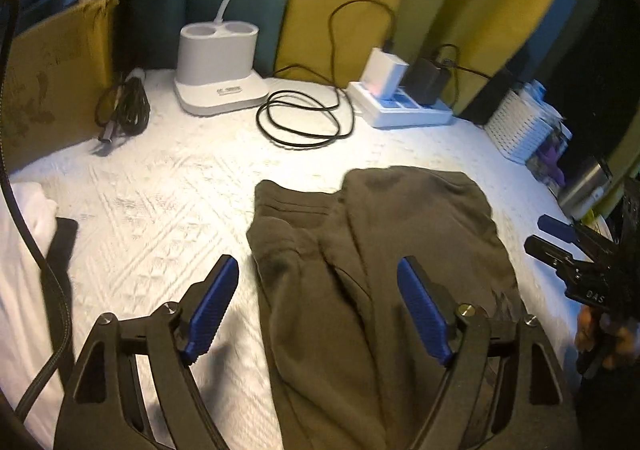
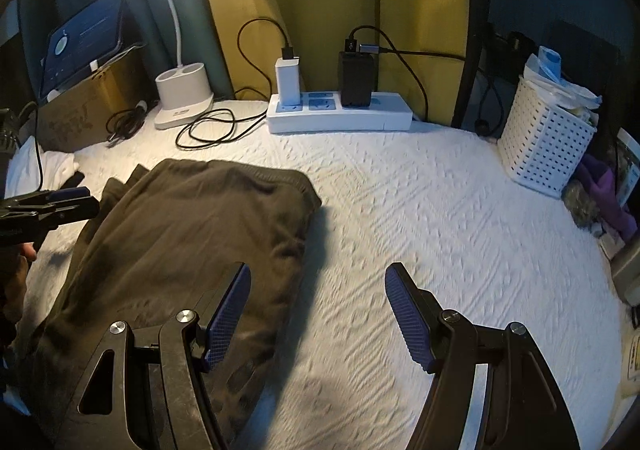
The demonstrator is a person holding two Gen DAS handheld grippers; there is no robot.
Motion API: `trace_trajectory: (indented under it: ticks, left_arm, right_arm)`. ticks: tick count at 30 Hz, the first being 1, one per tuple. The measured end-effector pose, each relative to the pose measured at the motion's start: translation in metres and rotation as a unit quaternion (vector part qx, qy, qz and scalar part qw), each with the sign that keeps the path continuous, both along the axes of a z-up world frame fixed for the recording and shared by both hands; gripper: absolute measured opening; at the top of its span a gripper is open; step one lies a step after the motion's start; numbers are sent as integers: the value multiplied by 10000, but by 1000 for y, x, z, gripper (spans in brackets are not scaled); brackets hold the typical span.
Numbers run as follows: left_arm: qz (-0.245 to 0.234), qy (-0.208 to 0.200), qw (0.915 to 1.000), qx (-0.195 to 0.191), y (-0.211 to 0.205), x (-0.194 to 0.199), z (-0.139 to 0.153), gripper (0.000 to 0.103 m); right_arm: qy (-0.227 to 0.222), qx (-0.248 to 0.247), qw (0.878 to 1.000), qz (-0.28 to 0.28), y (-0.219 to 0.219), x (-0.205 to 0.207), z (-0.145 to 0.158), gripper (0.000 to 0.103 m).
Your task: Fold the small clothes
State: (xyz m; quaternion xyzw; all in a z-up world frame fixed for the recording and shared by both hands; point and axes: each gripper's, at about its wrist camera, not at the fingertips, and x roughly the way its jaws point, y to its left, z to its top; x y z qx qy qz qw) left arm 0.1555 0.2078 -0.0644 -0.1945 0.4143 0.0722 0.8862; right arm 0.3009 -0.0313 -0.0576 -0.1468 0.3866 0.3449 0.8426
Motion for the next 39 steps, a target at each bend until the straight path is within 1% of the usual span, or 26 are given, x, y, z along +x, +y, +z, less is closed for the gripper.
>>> trace_trajectory:
  ticks: [4, 6, 8, 11, 15, 19, 20, 21, 23, 25, 26, 28, 29, 30, 31, 32, 33, 35, 36, 37, 38, 39]
  left_arm:
    - [80, 87, 9997, -233, 11, 14, -15, 82]
    - [41, 131, 9993, -358, 14, 20, -22, 82]
    - [-10, 112, 9996, -247, 11, 23, -22, 83]
    - [-212, 107, 9990, -369, 5, 27, -22, 83]
    - [-489, 53, 9985, -226, -6, 30, -23, 91]
    - [-662, 83, 9976, -198, -12, 35, -23, 91]
    - [-673, 93, 9976, -133, -15, 36, -24, 91]
    - [-685, 123, 9976, 10, -19, 38, -24, 91]
    - [-746, 238, 9961, 408, -30, 42, -26, 91]
    - [-836, 342, 9928, 781, -41, 45, -29, 91]
    - [-892, 354, 9914, 888, -46, 47, -30, 91]
    - [-945, 314, 9913, 862, -49, 48, -30, 91]
    - [-964, 306, 9908, 895, -51, 48, -30, 88]
    - [-1020, 303, 9893, 995, -54, 48, -30, 79]
    - [-1092, 296, 9873, 1115, -58, 48, -31, 74]
    - [-1184, 248, 9866, 1094, -60, 48, -30, 61]
    - [-1223, 218, 9869, 1034, -60, 48, -30, 51]
    - [-1247, 175, 9872, 984, -61, 49, -30, 44]
    - [-1238, 148, 9874, 973, -62, 50, -31, 42]
    - [-1231, 126, 9875, 974, -63, 50, -31, 41]
    - [-1257, 94, 9874, 957, -64, 50, -31, 35]
    - [-1286, 69, 9875, 913, -66, 50, -31, 32]
  right_arm:
    - [76, 6, 10000, 19, 6, 13, -4, 71]
    - [135, 16, 9999, 31, 9, 20, -8, 71]
    - [214, 6, 9998, 13, 12, 26, -12, 71]
    - [368, 72, 9993, 8, 15, 35, -18, 71]
    - [542, 159, 9984, 63, 21, 42, -26, 71]
    - [747, 227, 9969, 131, 29, 48, -35, 72]
    - [799, 248, 9964, 155, 31, 49, -37, 72]
    - [819, 247, 9962, 169, 33, 50, -39, 71]
    - [769, 251, 9965, 210, 37, 49, -41, 72]
    - [762, 281, 9963, 284, 41, 48, -41, 72]
    - [764, 316, 9960, 338, 44, 48, -41, 72]
    - [759, 407, 9953, 443, 48, 48, -43, 72]
    - [742, 459, 9949, 497, 51, 47, -43, 72]
    - [727, 490, 9947, 540, 54, 46, -44, 72]
    - [719, 505, 9945, 563, 57, 45, -44, 72]
    - [748, 528, 9939, 609, 61, 44, -44, 72]
    - [769, 537, 9933, 668, 64, 43, -44, 72]
    - [767, 543, 9925, 775, 70, 40, -45, 72]
    - [783, 569, 9919, 823, 73, 39, -45, 69]
    - [772, 562, 9918, 849, 76, 37, -45, 54]
    - [772, 545, 9915, 898, 78, 35, -45, 47]
    - [812, 567, 9903, 975, 81, 33, -46, 37]
